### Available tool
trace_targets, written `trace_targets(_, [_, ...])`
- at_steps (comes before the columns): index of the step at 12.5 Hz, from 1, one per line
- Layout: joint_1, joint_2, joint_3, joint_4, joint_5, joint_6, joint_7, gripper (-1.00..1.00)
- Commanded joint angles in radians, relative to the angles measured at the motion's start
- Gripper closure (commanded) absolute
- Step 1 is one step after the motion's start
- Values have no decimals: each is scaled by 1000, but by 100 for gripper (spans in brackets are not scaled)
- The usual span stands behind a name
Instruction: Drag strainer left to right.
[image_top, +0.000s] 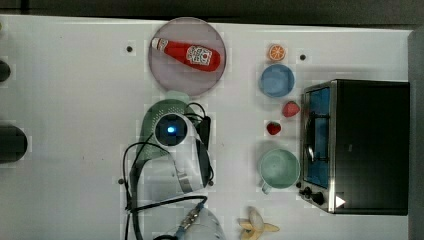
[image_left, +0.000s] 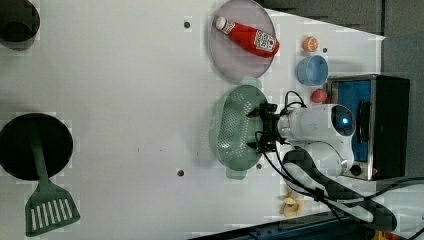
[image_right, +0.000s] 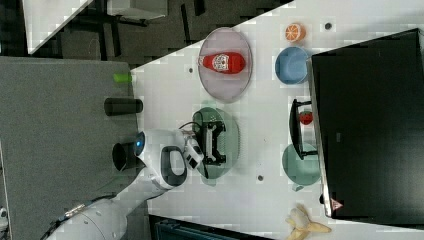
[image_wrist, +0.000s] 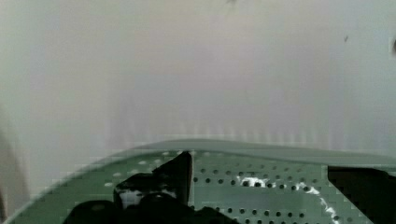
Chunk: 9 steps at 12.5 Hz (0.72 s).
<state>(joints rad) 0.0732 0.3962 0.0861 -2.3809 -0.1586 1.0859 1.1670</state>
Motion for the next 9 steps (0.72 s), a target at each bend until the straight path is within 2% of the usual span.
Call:
trace_targets(1, [-5,-29,-70,-2,-4,-7,-124,-100])
trace_targets(9, [-8,-32,-242,-9,-3,19,-303,-100])
